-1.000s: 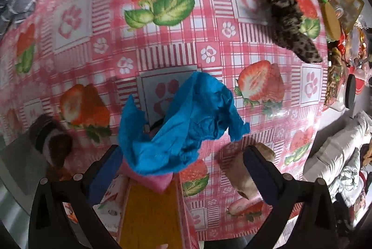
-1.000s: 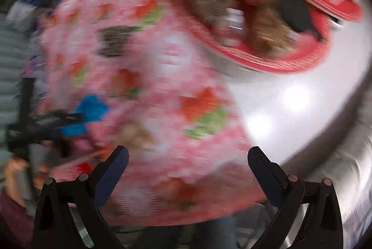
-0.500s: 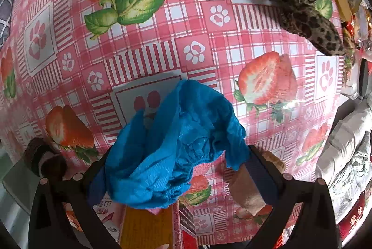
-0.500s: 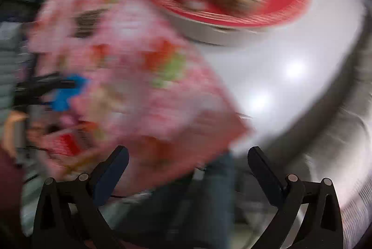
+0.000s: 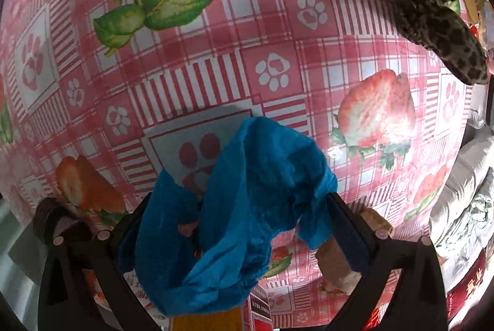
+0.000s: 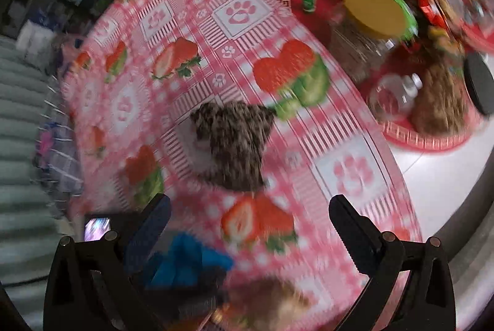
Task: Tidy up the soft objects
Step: 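Grasp the blue cloth with the left tool while the right tool grasps the leopard scrunchie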
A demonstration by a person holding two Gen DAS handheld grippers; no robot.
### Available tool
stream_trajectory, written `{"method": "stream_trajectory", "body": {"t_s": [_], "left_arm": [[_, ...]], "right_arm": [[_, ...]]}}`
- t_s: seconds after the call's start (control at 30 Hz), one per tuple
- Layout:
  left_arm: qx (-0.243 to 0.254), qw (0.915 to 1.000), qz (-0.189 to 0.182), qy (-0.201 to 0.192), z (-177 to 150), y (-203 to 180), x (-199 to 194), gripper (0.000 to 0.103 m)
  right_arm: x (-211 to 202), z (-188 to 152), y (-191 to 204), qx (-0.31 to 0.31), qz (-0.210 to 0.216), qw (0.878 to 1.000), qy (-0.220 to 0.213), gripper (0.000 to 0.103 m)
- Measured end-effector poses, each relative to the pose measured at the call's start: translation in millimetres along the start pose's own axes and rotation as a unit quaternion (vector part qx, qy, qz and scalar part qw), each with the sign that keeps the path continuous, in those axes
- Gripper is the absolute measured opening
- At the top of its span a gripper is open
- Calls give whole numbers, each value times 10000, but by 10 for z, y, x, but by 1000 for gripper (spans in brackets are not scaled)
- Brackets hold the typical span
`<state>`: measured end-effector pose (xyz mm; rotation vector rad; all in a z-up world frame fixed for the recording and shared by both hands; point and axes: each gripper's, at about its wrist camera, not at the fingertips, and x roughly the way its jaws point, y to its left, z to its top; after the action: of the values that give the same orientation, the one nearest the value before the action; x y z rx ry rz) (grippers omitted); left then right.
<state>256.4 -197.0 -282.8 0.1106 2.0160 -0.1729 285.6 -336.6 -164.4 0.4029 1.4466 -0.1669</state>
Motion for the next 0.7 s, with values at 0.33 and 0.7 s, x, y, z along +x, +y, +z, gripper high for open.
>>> {"method": "stream_trajectory", "body": {"t_s": [0.33, 0.7], "left_arm": [[29, 9999, -103, -117, 77, 45, 61, 101], [158, 9975, -510, -460, -23, 10, -283, 28]], "right_arm": [[712, 225, 179, -622, -759, 9952, -21, 102], [499, 102, 125, -844, -324, 9959, 89, 26]]}}
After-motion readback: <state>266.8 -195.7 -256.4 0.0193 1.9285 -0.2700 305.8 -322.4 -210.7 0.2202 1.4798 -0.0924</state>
